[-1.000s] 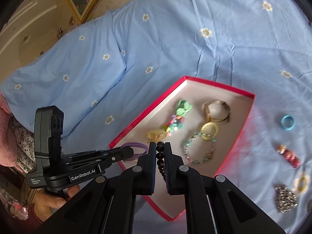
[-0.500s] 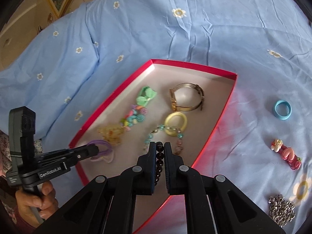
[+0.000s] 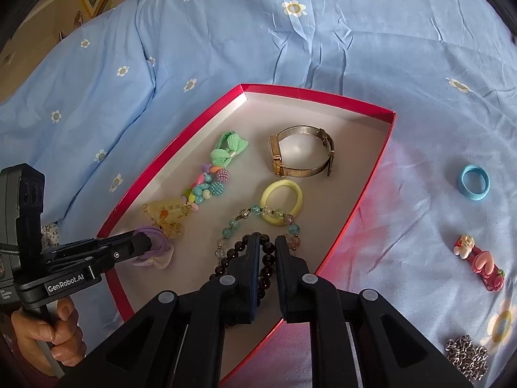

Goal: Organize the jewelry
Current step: 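Open both tools to drop the hair tie and bracelet into the box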

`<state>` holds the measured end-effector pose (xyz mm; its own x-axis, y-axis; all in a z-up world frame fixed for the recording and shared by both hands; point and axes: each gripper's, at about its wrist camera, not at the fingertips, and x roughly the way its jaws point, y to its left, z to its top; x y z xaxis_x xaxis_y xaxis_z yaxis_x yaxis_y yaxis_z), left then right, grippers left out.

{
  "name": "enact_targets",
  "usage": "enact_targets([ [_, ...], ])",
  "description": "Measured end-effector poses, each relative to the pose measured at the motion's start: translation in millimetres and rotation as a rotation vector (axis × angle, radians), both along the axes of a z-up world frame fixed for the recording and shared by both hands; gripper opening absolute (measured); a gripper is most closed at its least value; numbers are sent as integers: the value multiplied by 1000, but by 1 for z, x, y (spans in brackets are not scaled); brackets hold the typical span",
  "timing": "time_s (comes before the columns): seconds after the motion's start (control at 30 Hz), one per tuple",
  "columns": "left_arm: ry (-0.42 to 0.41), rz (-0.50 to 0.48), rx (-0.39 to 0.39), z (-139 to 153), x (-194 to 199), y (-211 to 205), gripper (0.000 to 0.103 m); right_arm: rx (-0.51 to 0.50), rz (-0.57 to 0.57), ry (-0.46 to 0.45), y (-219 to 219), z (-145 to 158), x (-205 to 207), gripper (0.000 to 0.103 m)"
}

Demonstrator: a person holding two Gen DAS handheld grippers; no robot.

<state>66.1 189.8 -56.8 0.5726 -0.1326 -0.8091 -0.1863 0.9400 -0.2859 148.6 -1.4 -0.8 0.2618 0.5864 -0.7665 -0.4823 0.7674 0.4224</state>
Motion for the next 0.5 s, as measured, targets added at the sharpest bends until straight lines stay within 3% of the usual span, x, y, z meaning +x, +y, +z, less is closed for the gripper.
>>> enact_targets([
  [0.13, -3, -3, 7, 2, -2, -2, 31, 13, 1, 10, -2, 2, 0, 15],
  [0.37, -11, 4, 11, 8, -11, -4, 43, 54, -6, -3, -11, 15, -9, 30],
  [0.5, -20, 4, 0, 12, -19, -7, 43, 79, -22, -16, -24, 26, -16, 34],
])
